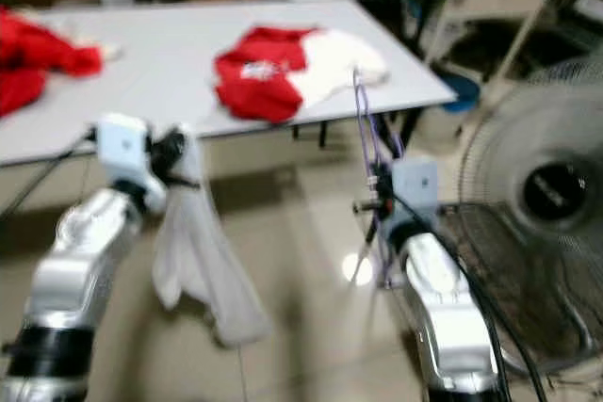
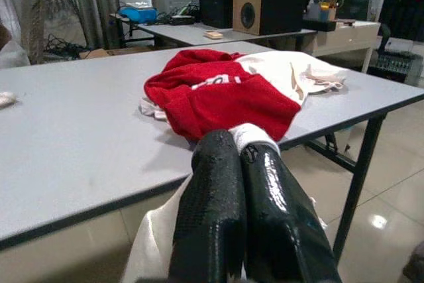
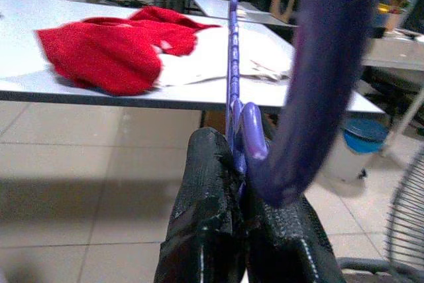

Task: Hang hanger

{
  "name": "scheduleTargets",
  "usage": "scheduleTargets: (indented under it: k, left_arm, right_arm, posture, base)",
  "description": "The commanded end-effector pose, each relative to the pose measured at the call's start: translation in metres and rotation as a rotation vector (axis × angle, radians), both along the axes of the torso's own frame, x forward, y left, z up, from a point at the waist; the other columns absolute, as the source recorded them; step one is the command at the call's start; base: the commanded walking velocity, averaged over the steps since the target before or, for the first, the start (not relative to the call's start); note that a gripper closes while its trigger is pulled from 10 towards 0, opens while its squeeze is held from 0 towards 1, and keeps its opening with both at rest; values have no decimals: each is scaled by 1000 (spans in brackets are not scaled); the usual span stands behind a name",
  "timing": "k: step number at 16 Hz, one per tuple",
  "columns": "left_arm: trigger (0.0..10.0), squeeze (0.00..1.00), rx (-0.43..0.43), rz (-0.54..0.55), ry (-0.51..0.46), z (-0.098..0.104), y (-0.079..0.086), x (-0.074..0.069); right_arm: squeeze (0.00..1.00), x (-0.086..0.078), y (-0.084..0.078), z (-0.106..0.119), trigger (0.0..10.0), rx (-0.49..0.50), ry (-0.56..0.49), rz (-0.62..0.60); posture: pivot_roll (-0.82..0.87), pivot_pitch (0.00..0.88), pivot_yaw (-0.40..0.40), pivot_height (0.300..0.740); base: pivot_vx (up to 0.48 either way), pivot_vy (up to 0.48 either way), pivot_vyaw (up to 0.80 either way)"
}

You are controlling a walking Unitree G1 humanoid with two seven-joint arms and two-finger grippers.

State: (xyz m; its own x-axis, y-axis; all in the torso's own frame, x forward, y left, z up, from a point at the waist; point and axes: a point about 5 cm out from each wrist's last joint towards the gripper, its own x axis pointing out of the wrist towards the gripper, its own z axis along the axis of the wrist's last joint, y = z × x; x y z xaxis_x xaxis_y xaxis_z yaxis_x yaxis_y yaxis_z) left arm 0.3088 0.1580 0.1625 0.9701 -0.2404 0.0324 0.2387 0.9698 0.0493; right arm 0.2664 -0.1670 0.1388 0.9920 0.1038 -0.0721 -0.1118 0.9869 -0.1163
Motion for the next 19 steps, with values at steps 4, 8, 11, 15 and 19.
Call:
scheduleTargets:
  k: [4,8,11,15,19]
  left_arm:
    - [10000,0,-3,-21,-67,22,-7,9]
    - [10000,0,-4,10,-79,31,0,18]
    - [10000,0,0,25,-86,39,4,23]
    - [10000,0,55,39,-160,71,19,44]
    - [10000,0,103,45,-245,106,26,59]
  right_arm:
    - [0,-1,-9,8,10000,4,-27,75]
    - [0,-5,-6,16,10000,-41,-50,229]
    - [0,-12,7,22,10000,-21,-43,395]
    - [0,-24,3,44,10000,-64,-28,694]
    - [0,-28,-6,56,10000,-160,24,892]
  posture:
    - [-138,0,-6,740]
    - [-143,0,4,740]
    - [-141,0,4,740]
    - [-132,0,2,740]
    - [-134,0,9,740]
  base:
    - [334,0,0]
    - [337,0,0]
    - [336,0,0]
    - [337,0,0]
    - [338,0,0]
